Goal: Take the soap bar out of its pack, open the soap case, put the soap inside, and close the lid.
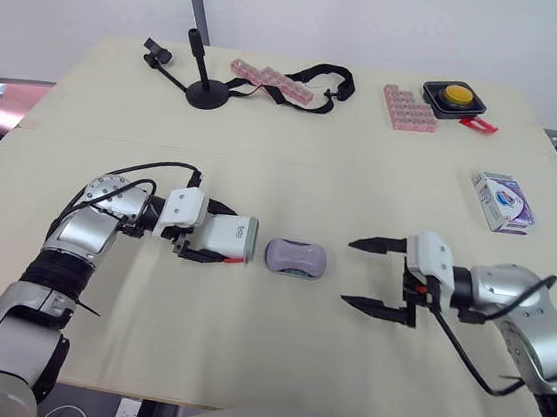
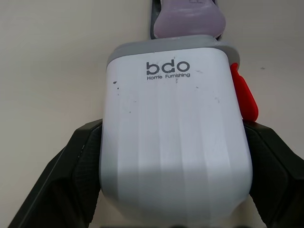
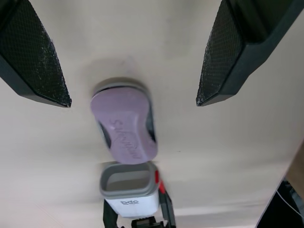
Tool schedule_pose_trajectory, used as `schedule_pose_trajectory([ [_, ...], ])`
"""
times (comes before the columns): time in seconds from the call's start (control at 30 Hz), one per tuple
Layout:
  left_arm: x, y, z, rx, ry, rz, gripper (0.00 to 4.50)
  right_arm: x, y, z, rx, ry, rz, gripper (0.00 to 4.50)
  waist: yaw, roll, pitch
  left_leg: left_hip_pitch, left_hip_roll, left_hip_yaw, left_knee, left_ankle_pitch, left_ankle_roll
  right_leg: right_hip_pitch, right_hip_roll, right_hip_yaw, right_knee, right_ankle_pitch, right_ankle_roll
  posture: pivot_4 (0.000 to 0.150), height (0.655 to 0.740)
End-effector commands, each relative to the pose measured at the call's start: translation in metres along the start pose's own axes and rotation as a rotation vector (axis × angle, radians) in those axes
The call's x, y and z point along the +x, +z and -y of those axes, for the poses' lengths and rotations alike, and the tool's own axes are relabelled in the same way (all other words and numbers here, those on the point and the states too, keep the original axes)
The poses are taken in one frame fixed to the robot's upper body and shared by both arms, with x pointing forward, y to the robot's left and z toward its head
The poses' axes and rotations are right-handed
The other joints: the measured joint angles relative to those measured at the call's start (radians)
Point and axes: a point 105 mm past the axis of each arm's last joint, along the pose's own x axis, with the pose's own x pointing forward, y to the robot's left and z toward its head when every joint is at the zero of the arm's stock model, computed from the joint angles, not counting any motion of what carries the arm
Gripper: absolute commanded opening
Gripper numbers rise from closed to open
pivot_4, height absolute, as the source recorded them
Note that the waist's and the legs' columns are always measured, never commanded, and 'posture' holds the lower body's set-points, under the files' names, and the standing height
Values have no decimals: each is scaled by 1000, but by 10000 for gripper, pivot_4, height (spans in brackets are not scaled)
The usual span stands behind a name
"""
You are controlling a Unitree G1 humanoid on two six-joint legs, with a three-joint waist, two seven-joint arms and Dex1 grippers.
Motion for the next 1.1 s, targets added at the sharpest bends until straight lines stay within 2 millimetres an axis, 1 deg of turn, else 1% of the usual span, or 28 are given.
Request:
schedule_pose_trajectory([
  [0.03,-4,7,0,26,1,19,34765,14,9,1,-34,22,-7,45000,1,0,0,0,0,0,0,0,0,0,0,0,0,0,0,1500,7096],
  [0.23,-2,10,3,36,-16,23,34765,42,1,9,-32,47,-64,45000,1,0,0,-2,0,0,1,0,0,-2,0,0,3,0,0,1500,7096],
  [0.4,-2,12,3,41,-10,26,34765,61,2,10,-26,67,-81,45000,0,0,0,-2,0,0,1,0,0,-3,0,0,4,0,0,1500,7096],
  [0.63,-3,12,6,36,-13,23,34765,72,-6,11,-44,84,-123,45000,0,0,0,-3,0,0,2,0,0,-4,0,0,4,0,0,1500,7096],
  [0.77,-3,13,6,36,-12,23,34765,74,-11,11,-43,86,-143,45000,0,0,0,-4,0,0,2,0,0,-5,0,0,5,0,0,1500,7096],
  [1.1,-3,13,6,41,-12,23,34765,80,-14,11,-22,88,-154,45000,0,0,0,-5,0,0,3,0,0,-5,0,0,5,0,0,1500,7096],
])
